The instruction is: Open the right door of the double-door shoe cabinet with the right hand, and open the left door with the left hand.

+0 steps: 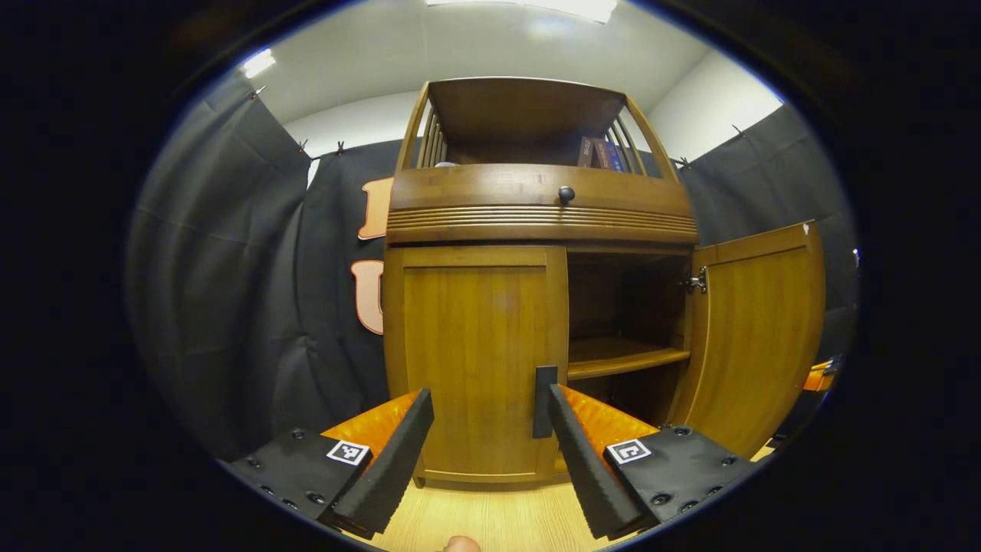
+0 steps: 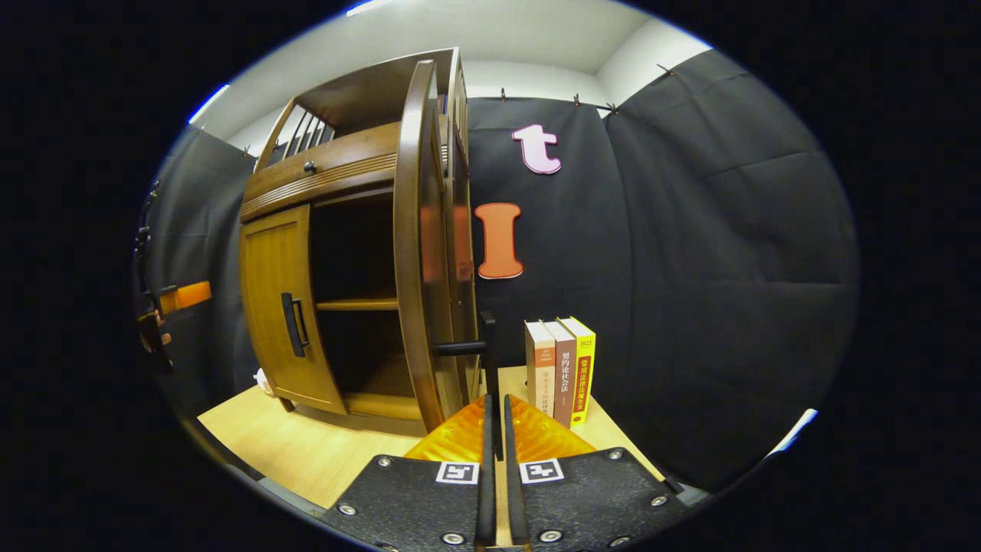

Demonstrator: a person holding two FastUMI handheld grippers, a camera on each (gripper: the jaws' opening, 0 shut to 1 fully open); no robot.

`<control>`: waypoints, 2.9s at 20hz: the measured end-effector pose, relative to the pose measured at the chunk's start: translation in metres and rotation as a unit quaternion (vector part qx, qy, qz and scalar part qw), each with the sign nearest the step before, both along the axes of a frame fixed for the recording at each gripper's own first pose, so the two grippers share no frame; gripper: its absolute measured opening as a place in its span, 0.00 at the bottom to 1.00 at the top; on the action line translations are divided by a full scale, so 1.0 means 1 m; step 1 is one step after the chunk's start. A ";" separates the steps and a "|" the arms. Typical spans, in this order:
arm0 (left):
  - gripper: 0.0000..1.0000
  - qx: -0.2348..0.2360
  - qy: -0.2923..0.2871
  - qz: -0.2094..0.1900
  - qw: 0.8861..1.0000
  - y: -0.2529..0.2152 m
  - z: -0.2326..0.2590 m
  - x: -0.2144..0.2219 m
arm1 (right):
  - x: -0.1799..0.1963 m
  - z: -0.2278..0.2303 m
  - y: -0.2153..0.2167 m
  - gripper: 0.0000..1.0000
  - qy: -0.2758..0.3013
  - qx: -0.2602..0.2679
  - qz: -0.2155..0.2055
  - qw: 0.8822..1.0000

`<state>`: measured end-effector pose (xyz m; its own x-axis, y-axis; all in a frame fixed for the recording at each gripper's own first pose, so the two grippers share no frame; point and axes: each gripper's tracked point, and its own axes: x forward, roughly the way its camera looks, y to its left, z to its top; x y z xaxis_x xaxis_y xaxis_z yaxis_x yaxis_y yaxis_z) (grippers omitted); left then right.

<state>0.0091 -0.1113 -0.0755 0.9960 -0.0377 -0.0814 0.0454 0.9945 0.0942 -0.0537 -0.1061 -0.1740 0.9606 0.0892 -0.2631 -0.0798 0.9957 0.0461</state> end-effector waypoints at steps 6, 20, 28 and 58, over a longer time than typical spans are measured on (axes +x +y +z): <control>0.95 0.015 0.015 -0.020 1.000 -0.031 -0.025 0.035 | -0.005 0.019 -0.029 0.25 -0.026 -0.023 -0.033 0.999; 0.96 0.008 0.036 -0.036 0.999 -0.052 -0.081 0.114 | 0.011 0.017 -0.043 0.92 -0.029 -0.002 -0.055 0.998; 0.96 -0.005 0.060 -0.026 0.998 -0.050 -0.110 0.138 | 0.011 0.035 -0.042 0.99 -0.054 -0.022 -0.066 0.996; 0.27 -0.032 0.093 -0.097 0.990 -0.038 -0.121 0.067 | -0.027 0.078 -0.025 0.92 -0.092 -0.031 -0.081 0.992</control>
